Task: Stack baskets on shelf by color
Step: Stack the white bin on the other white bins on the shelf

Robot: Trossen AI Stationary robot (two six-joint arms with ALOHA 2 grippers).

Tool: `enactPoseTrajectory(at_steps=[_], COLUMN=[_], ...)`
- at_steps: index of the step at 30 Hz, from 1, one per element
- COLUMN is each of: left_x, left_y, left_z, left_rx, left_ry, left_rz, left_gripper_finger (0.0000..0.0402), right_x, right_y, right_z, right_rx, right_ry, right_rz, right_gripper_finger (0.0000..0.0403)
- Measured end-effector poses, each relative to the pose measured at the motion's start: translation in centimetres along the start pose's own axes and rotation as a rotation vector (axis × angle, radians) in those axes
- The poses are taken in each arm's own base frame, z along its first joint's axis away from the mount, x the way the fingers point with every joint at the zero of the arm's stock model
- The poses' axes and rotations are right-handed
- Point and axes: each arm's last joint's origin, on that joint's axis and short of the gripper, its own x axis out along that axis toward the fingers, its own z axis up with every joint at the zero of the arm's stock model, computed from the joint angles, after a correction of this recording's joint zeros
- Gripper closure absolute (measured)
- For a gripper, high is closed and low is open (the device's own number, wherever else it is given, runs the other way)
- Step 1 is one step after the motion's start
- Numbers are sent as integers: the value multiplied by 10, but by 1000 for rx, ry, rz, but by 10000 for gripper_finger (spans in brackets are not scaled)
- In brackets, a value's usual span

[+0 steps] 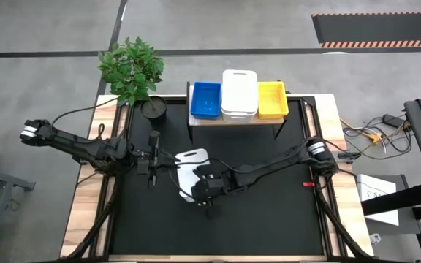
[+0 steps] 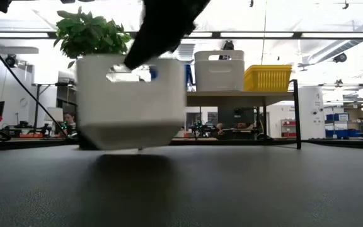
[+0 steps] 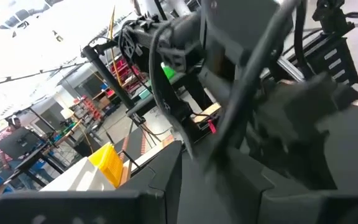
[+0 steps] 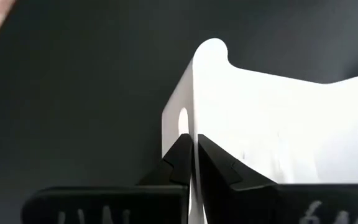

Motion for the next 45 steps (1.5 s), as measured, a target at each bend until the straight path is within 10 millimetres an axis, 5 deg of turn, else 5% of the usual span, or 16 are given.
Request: enactPoseTrajectory(at_steps=[15, 22, 33, 45], left_x=[0, 0, 1, 0], left_y=[1, 1, 1, 3], left_z=[1, 2, 2, 4], left_rx=[-5, -30, -30, -25], left_ry=[-13, -19, -24, -39], left_rz=[9, 13, 17, 27], left_gripper_finger=[320, 320, 320, 320], right_x=[-121, -162, -203, -242], right_y=[39, 40, 13, -60], right_z=[12, 13, 13, 5], right_rx=[-83, -95, -157, -124], right_ry=[-72, -147, -214, -242], right_rz=[66, -40, -210, -376], right_gripper_finger=[394, 394, 394, 394])
